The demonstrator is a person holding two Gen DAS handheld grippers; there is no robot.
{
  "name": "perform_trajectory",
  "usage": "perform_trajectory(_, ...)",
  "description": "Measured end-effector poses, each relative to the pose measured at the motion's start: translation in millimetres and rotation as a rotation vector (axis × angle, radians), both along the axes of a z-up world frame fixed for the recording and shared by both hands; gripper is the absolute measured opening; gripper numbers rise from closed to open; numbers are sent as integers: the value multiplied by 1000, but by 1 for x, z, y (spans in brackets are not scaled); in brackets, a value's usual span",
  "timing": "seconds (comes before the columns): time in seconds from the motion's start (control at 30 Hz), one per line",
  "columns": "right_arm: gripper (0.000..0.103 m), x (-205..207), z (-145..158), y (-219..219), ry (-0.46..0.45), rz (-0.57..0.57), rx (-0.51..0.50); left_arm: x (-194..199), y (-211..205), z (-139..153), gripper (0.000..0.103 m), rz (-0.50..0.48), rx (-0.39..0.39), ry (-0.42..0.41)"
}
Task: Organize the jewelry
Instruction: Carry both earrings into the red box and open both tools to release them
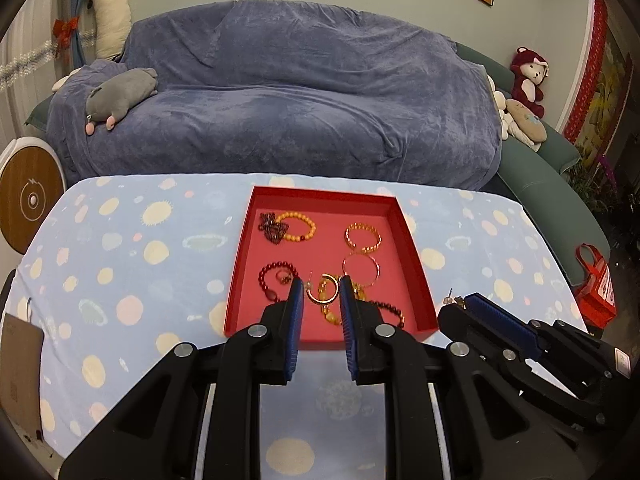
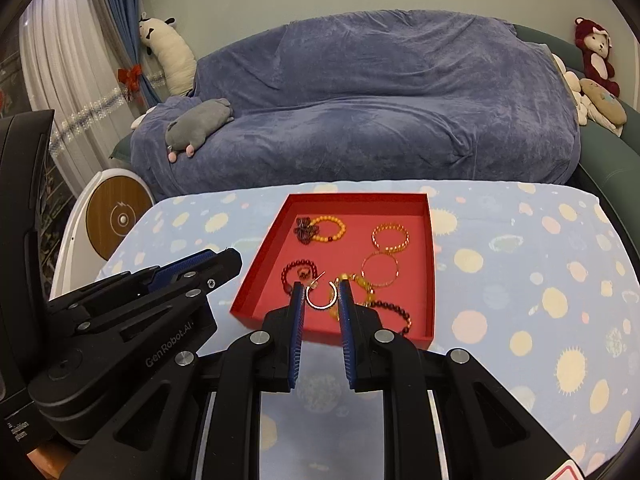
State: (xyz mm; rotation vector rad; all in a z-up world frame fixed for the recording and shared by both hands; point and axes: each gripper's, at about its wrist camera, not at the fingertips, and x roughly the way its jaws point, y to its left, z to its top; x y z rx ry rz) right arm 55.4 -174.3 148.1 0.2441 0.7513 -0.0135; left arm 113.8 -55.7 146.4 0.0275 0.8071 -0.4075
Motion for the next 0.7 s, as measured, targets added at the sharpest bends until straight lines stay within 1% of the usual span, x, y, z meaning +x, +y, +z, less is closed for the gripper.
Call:
perform_trajectory(0.1, 16, 30, 1, -10, -3, -9, 3, 29, -9, 1, 18, -2, -5, 0)
perform_trajectory(0.2, 17, 57, -6, -17, 4, -15, -10, 57, -18, -6, 18, 2, 8, 0)
perform_trajectory(0.33, 17, 90, -24, -25, 27, -17, -22, 93, -30, -26, 18, 5, 41, 27)
perform_trajectory(0.47, 16, 116, -45, -32, 59, -24, -13, 121, -38, -47, 18, 9, 65, 51)
perform_trajectory(0.7, 16, 148, -77, -38, 107, -23, -17, 150, -46, -81, 18, 21, 99, 97)
